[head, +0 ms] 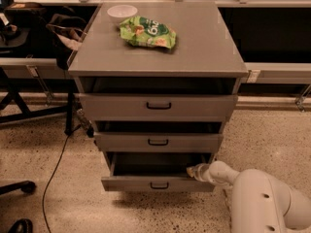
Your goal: Open bottom drawer
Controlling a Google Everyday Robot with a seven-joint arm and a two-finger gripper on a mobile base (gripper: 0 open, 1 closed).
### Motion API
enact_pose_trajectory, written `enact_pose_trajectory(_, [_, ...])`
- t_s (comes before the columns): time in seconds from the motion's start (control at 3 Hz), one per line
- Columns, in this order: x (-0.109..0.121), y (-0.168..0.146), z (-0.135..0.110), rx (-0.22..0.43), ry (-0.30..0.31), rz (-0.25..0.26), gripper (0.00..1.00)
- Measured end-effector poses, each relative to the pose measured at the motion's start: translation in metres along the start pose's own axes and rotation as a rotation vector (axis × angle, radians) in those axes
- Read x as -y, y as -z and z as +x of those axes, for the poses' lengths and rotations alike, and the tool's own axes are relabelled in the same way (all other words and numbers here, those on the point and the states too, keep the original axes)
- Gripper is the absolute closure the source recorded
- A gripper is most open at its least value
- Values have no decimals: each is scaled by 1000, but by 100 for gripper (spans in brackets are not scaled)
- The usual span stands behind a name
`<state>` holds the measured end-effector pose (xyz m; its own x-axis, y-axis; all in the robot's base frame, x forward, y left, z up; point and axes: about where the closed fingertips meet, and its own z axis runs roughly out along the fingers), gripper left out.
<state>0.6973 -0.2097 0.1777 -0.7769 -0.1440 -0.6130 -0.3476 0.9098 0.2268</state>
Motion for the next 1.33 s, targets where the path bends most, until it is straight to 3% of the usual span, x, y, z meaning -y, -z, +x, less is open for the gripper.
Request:
enact_pose_trajectory(0.33, [-10, 4, 20, -37, 62, -66, 100])
enact_pose_trajectory(0.67, [-10, 5, 20, -37, 62, -66, 100])
enact_pose_trajectory(1.0, [-20, 16, 43, -57, 113, -161, 100])
enact_pose_trajectory(1.33, [-20, 16, 43, -57, 113, -161, 100])
